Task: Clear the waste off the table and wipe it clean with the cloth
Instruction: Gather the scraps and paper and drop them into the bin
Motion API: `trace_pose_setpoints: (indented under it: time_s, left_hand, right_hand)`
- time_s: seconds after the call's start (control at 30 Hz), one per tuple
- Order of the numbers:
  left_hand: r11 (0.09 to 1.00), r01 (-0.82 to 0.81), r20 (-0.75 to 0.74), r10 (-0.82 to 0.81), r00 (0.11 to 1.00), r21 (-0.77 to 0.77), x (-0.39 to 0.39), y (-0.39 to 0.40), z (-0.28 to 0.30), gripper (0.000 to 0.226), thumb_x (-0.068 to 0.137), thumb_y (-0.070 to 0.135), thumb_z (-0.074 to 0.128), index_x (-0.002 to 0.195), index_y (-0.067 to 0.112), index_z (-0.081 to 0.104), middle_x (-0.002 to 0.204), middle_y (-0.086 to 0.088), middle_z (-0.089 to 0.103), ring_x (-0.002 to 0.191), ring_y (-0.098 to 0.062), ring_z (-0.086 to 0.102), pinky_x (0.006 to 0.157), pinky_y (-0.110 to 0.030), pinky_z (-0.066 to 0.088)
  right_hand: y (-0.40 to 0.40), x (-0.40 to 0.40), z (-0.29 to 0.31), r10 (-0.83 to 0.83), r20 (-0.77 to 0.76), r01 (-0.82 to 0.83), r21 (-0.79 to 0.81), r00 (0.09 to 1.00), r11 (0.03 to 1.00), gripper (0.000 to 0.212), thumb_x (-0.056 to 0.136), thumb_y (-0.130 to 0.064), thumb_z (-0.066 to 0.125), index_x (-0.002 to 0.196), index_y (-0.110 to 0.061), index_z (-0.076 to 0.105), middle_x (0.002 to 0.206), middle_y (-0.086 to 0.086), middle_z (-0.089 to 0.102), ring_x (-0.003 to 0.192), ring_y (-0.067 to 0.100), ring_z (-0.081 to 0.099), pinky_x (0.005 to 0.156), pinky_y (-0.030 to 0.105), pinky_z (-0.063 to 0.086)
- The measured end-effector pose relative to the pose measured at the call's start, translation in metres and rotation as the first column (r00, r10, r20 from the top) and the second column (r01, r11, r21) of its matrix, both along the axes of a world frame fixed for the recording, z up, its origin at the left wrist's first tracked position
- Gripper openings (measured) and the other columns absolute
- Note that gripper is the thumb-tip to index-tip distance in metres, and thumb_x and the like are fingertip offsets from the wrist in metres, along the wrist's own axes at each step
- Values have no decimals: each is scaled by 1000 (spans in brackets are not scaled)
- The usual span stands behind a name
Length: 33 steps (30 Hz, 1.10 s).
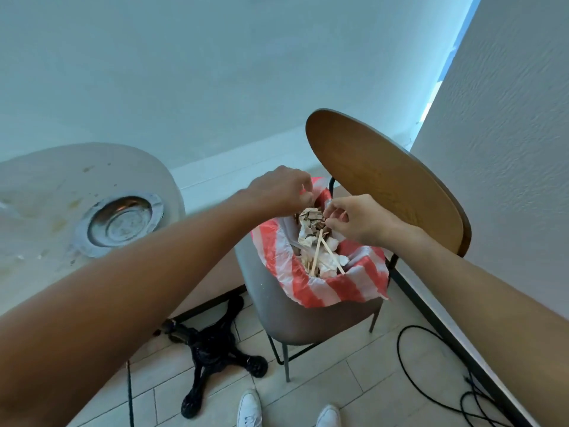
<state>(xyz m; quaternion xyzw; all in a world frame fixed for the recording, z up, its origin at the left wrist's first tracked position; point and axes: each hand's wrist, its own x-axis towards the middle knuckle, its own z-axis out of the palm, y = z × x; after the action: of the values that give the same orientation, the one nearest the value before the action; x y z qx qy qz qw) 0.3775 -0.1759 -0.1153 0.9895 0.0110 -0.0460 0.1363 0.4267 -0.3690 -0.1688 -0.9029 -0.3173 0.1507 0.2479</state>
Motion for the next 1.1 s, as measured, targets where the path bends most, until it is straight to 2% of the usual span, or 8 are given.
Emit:
trace_pose_setpoints:
  time_s: [0.13,0.37,0.6,0.8,0.93,1.1]
  left_hand:
    - [997,-71,102,68,992,21,-33,10,29,28,94,38,55,116,27,67,121,7,67,115,-17,58,90,-38,51]
    - [971,-233,229,215,949,55,-102,38,65,29,96,40,53,118,27,66,122,6,65,117,-17,58,90,-37,50]
    - [936,-353,337,329,882,10,-187,86,91,25,94,42,56,114,30,66,116,10,66,108,-13,60,91,-35,49]
    - [905,-425,397,403,824,-37,-272,140,89,24,91,45,57,110,33,66,111,11,67,103,-14,61,89,-39,52]
    - [879,-475,413,453,790,-54,-332,182,82,23,92,44,60,110,32,66,111,12,68,103,-10,61,90,-34,51]
    - [852,-515,422,502,755,-92,-395,232,75,22,91,42,63,110,31,66,112,11,69,102,-10,62,92,-37,52]
  right_hand:
    - [10,-3,36,95,88,-97,23,992,995,14,91,-38,68,100,-28,71,88,-11,67,83,8,64,83,39,58]
    - [45,-25,92,261,222,-272,24,939,962,24,90,-53,63,106,-35,68,97,-17,67,88,3,64,84,37,57]
    - [107,-82,131,373,334,-411,48,866,910,28,91,-53,62,110,-34,68,102,-14,68,88,4,64,84,36,56]
    - [174,-154,145,441,379,-501,73,814,862,19,91,-48,65,104,-34,69,95,-16,65,85,6,64,83,36,55]
    - [225,-207,145,480,394,-548,75,784,833,19,90,-44,66,104,-31,70,90,-17,61,83,4,60,85,34,53]
    - [280,-258,144,530,412,-597,47,742,801,24,90,-49,65,107,-33,68,100,-13,67,83,4,64,82,36,56]
